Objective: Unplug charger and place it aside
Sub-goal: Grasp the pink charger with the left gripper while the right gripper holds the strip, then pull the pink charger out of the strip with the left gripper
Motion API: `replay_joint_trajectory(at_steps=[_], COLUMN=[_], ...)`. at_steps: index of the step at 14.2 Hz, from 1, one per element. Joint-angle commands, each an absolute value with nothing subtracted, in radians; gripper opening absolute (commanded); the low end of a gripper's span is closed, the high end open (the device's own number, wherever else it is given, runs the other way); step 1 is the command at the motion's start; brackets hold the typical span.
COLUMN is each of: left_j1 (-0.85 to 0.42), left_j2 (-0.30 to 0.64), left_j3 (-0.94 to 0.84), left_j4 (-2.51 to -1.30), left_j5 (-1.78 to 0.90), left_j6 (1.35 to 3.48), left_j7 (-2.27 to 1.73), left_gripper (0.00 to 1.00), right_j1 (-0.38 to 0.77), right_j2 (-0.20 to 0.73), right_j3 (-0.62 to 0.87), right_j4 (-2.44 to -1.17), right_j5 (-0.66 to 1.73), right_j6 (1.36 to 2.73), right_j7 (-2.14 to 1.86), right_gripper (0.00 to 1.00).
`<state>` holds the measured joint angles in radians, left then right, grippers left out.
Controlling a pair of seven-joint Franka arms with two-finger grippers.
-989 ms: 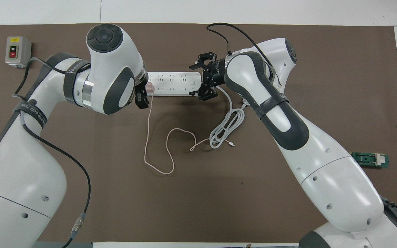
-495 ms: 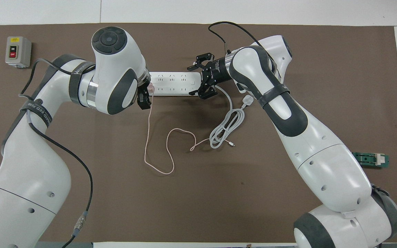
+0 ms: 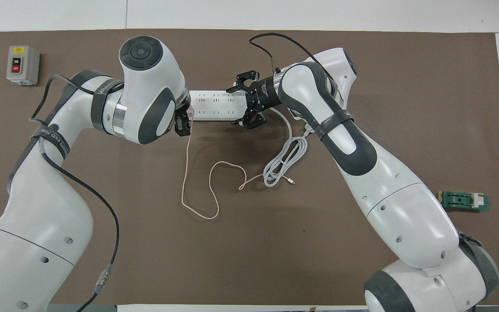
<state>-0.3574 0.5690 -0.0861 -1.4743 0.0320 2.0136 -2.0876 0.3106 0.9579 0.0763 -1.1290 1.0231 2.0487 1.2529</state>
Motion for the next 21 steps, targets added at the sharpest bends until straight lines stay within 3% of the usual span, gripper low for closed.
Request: replay_joint_trajectory(at_steps=[1, 3, 4, 8, 16, 17, 18, 19, 21], left_j1=[-0.37, -0.37, -0.37, -0.365, -0.322, -0.322, -0.322, -0.322, -0.321], left_j2=[0.568, 0.568, 0.568, 0.561, 0.433, 0.43, 0.43, 0.43, 0.423], left_j3=[-0.075, -0.075, -0.075, -0.075, -0.075, -0.074, -0.074, -0.074, -0.074], left_j4=[-1.491, -1.491, -1.491, -1.488, -1.479, -1.479, -1.479, -1.479, -1.479], left_j5=[0.048, 0.049, 0.049, 0.049, 0.049, 0.048, 0.048, 0.048, 0.049], left_j6=[2.043, 2.046, 2.046, 2.046, 1.959, 1.956, 1.954, 1.954, 1.941], left_j7=[-2.095, -2.094, -2.089, -2.065, -2.0, -2.002, -2.002, -2.002, -1.993], left_gripper=[0.45, 0.04, 0.0, 0.0, 0.0, 0.0, 0.0, 0.0, 0.0], right_j1=[0.302, 0.301, 0.301, 0.296, 0.299, 0.304, 0.314, 0.321, 0.331], right_j2=[0.965, 0.966, 0.968, 0.973, 0.979, 0.979, 0.979, 0.973, 0.968], right_j3=[0.083, 0.084, 0.083, 0.078, 0.072, 0.072, 0.074, 0.074, 0.074], right_j4=[-1.132, -1.132, -1.131, -1.124, -1.118, -1.12, -1.124, -1.15, -1.169], right_j5=[1.023, 0.973, 0.965, 0.948, 0.95, 0.95, 0.954, 0.956, 0.96], right_j6=[2.062, 2.063, 2.06, 2.066, 2.114, 2.137, 2.163, 2.186, 2.209], right_j7=[1.197, 1.19, 1.19, 1.189, 1.187, 1.187, 1.183, 1.172, 1.158], right_gripper=[1.0, 1.0, 1.0, 1.0, 1.0, 0.97, 0.74, 0.63, 0.62])
